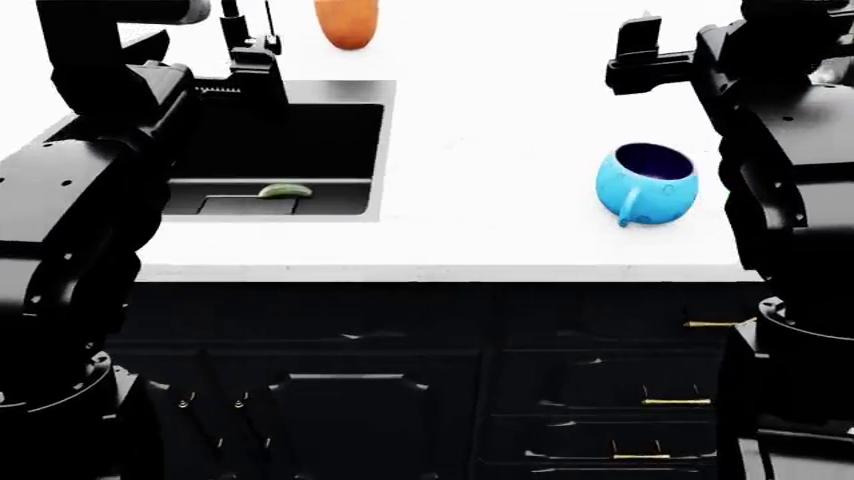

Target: Pick the mug and kettle non electric and place them in the sink. Then turn on the water.

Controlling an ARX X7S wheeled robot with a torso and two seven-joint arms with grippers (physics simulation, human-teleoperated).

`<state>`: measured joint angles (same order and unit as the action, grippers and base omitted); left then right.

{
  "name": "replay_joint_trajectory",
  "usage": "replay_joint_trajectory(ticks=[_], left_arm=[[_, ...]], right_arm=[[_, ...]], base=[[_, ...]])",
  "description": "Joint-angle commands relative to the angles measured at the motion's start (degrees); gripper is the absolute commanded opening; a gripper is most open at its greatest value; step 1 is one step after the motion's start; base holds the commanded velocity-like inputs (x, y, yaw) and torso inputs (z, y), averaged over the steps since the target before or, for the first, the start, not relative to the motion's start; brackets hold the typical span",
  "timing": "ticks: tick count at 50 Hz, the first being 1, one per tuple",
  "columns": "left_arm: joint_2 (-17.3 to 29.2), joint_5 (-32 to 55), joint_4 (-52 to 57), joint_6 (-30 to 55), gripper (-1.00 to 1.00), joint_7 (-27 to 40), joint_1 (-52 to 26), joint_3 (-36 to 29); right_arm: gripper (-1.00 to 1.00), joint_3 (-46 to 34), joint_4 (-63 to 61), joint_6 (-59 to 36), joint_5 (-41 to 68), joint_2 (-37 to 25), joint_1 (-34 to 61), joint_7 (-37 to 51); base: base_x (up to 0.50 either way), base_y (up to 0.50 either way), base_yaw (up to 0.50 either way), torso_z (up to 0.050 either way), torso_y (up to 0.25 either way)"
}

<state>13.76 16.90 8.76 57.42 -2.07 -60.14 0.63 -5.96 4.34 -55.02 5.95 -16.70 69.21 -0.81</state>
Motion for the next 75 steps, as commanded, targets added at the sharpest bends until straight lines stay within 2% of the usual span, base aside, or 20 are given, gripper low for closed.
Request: replay_joint_trajectory(ticks=[1,16,64,75], left_arm=[[-1.04,1.73,0.74,1.53,1.00,0.45,-0.18,1.48],[-0.06,2.45,1.49,1.00,1.00,-0.51,0.23,0.78],[-0.91,3.38,0.21,1.74,1.00,1.77,-0.51,-0.04],[-0.65,3.62,0.50,1.89,1.00,2.03,-0.59,-0.28]], right_arm=[[1.00,0.14,0.25,-1.04,0.38,-0.63,1.02,-0.24],[1.00,-0.30,-1.44,-3.76,0.59,-1.36,2.06,-0.36],[1.00,0.63,-2.64,-4.67,2.10,-2.20,1.18,-0.53],[1.00,-0.84,-2.82,-4.78,2.24,-2.66,1.29,-1.40]], base=[[0.00,-0.50,0.00,0.000,0.000],[0.00,-0.50,0.00,0.000,0.000],[0.00,-0.50,0.00,0.000,0.000],[0.20,-0.05,0.00,0.000,0.000]])
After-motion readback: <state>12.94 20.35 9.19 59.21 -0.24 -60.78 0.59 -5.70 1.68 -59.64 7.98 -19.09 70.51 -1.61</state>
